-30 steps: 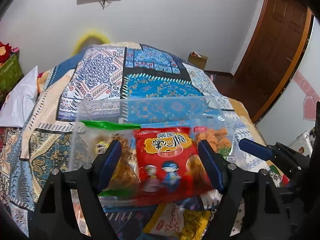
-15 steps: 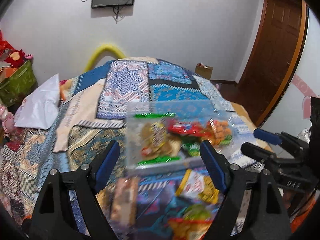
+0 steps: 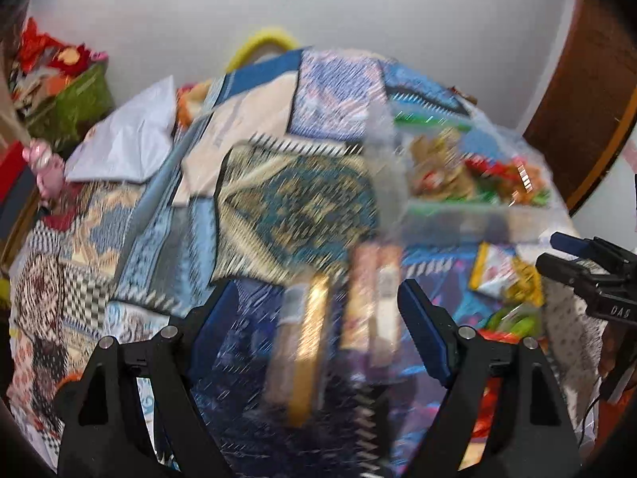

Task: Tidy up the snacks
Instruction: 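Grasp the brown wafer roll with the left gripper while the right grasps the yellow KAKA bag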

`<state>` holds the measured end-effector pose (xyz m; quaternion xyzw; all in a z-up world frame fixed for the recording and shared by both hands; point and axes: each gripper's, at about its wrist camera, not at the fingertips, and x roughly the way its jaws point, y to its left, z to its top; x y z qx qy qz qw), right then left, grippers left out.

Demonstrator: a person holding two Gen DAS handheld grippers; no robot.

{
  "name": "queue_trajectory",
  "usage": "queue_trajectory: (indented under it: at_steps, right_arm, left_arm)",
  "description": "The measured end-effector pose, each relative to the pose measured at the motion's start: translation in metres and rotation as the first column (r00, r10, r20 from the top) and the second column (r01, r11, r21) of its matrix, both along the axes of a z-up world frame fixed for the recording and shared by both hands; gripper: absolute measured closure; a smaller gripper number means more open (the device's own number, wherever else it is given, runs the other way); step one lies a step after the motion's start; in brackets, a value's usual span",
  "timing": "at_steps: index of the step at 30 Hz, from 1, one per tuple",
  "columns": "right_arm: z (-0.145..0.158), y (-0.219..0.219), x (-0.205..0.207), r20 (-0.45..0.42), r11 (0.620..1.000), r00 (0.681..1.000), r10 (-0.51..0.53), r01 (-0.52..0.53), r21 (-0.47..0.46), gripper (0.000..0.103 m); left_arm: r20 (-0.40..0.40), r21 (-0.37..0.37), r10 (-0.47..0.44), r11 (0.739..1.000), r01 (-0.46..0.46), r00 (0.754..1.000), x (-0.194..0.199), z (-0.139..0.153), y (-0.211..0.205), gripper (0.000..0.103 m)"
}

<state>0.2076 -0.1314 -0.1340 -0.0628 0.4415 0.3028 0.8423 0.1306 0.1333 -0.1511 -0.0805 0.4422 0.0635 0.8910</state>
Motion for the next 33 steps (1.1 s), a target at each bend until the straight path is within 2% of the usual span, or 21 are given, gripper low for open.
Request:
queue_trajectory:
  at_steps: [4,8,11,13,16,20,21,23,25,28,33]
  right_arm:
    - [-0.018,0.006,0.008,-0.054,1.000,0.999,0.006,-0.007,-0.030,0.032]
    - [-0.034,0.012,0.017,-0.102,0.998,0.995,0.014,-0.020,-0.058,0.032]
    - [-0.038,0.011,0.024,-0.156,1.000,0.988,0.020,-0.022,-0.012,0.030]
    - [-0.041,0.011,0.026,-0.184,1.000,0.983,0.019,-0.019,0.005,0.025]
    - [-0.042,0.014,0.024,-0.179,0.999,0.983,0.036,-0.037,-0.001,0.020]
    - [-0.041,0.015,0.023,-0.173,0.999,0.984,0.037,-0.038,-0.006,0.020]
    - [-0.040,0.014,0.023,-0.164,0.999,0.986,0.029,-0.031,-0.010,0.024]
    - [-0.040,0.012,0.024,-0.155,1.000,0.988,0.017,-0.020,-0.024,0.035]
    - [-0.042,0.009,0.022,-0.140,0.998,0.990,0.025,-0.032,-0.050,0.047]
    - [-0.041,0.005,0.015,-0.118,0.996,0.992,0.041,-0.050,-0.071,0.053]
    - [-0.039,0.000,0.003,-0.071,0.992,0.996,0.048,-0.056,-0.111,0.062]
  left_arm:
    - [-0.051,0.005,0.009,1.000,-0.009,0.999,-0.004,-0.027,0.011,0.021]
    - [-0.098,-0.005,0.002,1.000,-0.002,0.995,-0.003,-0.050,0.017,0.033]
    - [-0.104,-0.029,-0.013,1.000,0.010,0.994,0.000,-0.061,0.017,0.036]
    - [-0.103,-0.032,-0.015,0.999,0.011,0.995,0.001,-0.065,0.016,0.036]
    - [-0.101,-0.032,-0.004,0.999,0.000,0.995,0.005,-0.071,0.017,0.036]
    - [-0.100,-0.033,0.018,0.999,-0.021,0.995,0.006,-0.074,0.019,0.044]
    - [-0.097,-0.025,0.017,0.999,-0.020,0.995,0.005,-0.074,0.018,0.046]
    - [-0.091,-0.001,0.014,1.000,-0.014,0.996,0.003,-0.072,0.015,0.056]
    - [-0.087,0.008,0.010,1.000,-0.009,0.996,0.000,-0.070,0.014,0.061]
    - [-0.078,0.006,0.008,1.000,-0.008,0.997,-0.007,-0.065,0.014,0.066]
    - [-0.056,0.003,0.012,1.000,-0.012,0.998,-0.022,-0.053,0.012,0.067]
